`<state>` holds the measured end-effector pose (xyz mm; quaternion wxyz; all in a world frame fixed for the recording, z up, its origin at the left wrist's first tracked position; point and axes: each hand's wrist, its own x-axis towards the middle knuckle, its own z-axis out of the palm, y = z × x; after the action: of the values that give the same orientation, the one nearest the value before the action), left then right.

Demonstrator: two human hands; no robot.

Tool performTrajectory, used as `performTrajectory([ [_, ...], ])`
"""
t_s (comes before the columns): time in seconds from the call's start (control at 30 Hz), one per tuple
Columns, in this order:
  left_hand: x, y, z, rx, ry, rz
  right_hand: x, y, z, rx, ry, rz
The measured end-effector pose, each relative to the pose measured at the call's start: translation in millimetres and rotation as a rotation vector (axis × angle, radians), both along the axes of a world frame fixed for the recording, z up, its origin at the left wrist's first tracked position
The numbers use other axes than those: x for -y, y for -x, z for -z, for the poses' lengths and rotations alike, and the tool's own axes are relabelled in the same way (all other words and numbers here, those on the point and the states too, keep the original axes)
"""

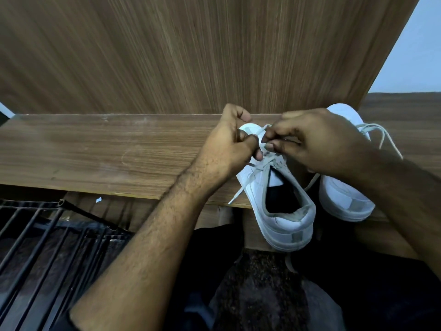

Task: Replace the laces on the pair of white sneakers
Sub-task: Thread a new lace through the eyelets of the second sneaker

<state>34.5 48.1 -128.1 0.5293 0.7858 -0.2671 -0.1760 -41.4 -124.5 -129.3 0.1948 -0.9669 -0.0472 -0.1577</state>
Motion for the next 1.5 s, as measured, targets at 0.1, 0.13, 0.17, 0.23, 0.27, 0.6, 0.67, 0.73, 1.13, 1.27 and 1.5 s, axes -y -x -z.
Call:
performTrajectory([
  [0.1,-1.4,-2.0,1.8,-0.056,0.022,0.006,-3.1,1.2,1.8,-0.088,-0.099,-0.064],
  [0.13,-1.3,-2.4,2.2,-0.079,0.028,-0.005,-5.2,1.0,3.8,-0.094,-0.119,-0.073],
  [0.17,-1.2,-2.9,2.2,-0.102,0.034,-0.018,-7.7,1.0,5.4,-0.083,-0.129,-0.078],
  [0.23,-1.7,-3.5,1.8,-0.141,0.047,-0.039,-11.0,0.4,6.5,-0.043,-0.118,-0.078],
  [0.27,-2.5,-3.6,1.4,-0.155,0.052,-0.038,-11.2,-0.2,6.5,-0.025,-0.116,-0.075],
  [0.6,-10.8,-6.3,2.4,0.061,0.018,0.110,-0.7,3.0,0.0,-0.012,0.009,0.090],
  [0.67,-11.8,-10.2,5.5,0.158,-0.031,0.128,1.4,2.3,2.9,-0.099,-0.021,0.111],
  [0.73,-13.3,-13.9,6.9,0.267,-0.110,0.154,4.0,1.1,4.8,-0.143,-0.087,0.159],
  [1.13,-4.1,-7.6,4.5,0.608,-0.221,0.128,3.0,3.7,0.7,-0.221,-0.511,0.117],
  [1.27,0.1,-5.3,5.6,0.628,-0.217,0.109,1.7,6.2,-0.9,-0.262,-0.551,0.109],
  [1.5,3.6,-4.6,6.8,0.696,-0.215,0.111,2.1,3.0,2.5,-0.238,-0.759,0.326],
])
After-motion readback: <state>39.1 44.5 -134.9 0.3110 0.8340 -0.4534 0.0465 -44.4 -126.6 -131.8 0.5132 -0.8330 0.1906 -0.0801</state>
